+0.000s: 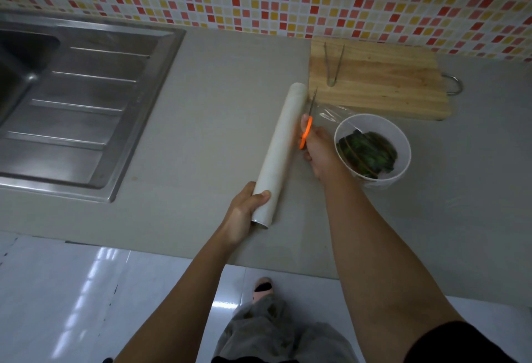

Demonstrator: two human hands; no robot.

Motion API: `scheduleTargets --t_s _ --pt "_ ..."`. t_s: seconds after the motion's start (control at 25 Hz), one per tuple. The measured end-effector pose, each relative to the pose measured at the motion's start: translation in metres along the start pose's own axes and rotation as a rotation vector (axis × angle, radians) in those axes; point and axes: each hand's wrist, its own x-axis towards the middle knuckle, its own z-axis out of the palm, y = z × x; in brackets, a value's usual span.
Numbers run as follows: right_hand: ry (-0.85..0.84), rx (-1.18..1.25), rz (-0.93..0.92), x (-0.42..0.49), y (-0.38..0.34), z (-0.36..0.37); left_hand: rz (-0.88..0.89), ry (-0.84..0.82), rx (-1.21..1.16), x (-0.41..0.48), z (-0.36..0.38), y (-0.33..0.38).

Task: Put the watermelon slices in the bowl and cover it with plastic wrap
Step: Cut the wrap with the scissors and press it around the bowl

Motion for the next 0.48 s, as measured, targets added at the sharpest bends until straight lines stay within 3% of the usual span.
scheduleTargets --t_s 0.48 --pt "0.014 -0.007 -0.016 0.011 -0.008 0.019 -0.005 -0.034 0.056 -0.014 -0.025 0.013"
